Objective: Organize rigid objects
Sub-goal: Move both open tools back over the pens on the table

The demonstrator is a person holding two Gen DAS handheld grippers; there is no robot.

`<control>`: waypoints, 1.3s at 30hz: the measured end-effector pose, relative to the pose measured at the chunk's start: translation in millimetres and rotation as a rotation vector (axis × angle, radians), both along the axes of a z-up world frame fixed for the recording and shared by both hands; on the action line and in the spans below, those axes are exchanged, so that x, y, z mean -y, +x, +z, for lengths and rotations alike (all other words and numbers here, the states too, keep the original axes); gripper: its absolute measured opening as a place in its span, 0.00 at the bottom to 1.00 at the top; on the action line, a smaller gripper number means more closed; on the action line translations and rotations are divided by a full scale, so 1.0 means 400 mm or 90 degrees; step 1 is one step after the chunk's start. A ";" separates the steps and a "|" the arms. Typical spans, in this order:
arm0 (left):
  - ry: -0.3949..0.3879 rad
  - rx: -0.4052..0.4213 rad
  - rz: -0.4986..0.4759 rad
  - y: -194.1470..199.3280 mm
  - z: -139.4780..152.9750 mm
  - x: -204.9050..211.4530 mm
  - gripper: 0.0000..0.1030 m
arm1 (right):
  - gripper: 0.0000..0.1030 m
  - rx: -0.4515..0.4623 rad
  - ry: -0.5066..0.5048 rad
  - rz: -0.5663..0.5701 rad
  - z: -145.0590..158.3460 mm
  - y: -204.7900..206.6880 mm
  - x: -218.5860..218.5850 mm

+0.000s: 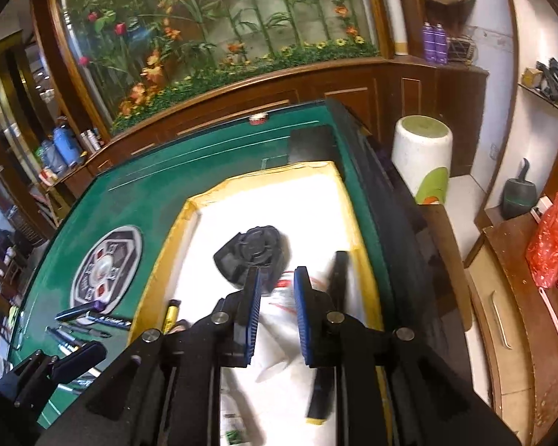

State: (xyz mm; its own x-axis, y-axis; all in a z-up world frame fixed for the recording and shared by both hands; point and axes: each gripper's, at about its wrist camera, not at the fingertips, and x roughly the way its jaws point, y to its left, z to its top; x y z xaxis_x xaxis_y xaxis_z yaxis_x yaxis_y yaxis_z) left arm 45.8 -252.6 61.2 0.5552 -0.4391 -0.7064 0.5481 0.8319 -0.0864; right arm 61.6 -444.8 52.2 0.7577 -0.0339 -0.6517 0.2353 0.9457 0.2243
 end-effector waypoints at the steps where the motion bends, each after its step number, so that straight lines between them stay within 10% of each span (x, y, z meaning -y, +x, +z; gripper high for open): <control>1: -0.008 -0.005 0.009 -0.012 0.001 -0.031 0.68 | 0.16 0.005 -0.001 0.009 0.003 -0.002 -0.011; 17: -0.091 -0.077 0.269 -0.105 -0.085 -0.595 0.68 | 0.31 -0.060 0.042 0.395 -0.035 -0.014 -0.453; 39: -0.111 -0.090 0.271 -0.148 -0.112 -0.682 0.68 | 0.32 -0.165 -0.021 0.430 -0.153 0.036 -0.621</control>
